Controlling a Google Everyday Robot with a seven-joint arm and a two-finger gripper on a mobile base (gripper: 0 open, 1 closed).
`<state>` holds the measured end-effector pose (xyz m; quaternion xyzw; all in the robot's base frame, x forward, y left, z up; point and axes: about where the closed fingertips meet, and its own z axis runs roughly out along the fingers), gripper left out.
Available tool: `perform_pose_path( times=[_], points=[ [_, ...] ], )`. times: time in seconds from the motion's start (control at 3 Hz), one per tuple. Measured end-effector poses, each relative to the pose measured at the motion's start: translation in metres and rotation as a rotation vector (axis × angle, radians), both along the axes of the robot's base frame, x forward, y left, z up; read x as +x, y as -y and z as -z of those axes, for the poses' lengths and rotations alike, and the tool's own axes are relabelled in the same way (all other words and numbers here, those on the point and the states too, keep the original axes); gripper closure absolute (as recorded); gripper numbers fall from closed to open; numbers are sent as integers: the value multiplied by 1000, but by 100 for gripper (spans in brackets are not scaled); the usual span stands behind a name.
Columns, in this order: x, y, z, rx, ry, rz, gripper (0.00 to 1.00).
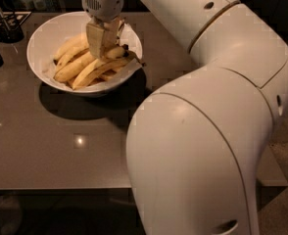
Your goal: Pick banana from white bowl
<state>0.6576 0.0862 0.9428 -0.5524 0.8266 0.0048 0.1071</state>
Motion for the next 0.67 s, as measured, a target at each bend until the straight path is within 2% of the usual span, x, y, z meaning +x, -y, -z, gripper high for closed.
perform_pose_path(
  times=[0.33,0.67],
  points=[
    [-2,5,1,25,-14,1,90],
    [0,0,-6,55,31,-22,100]
  ],
)
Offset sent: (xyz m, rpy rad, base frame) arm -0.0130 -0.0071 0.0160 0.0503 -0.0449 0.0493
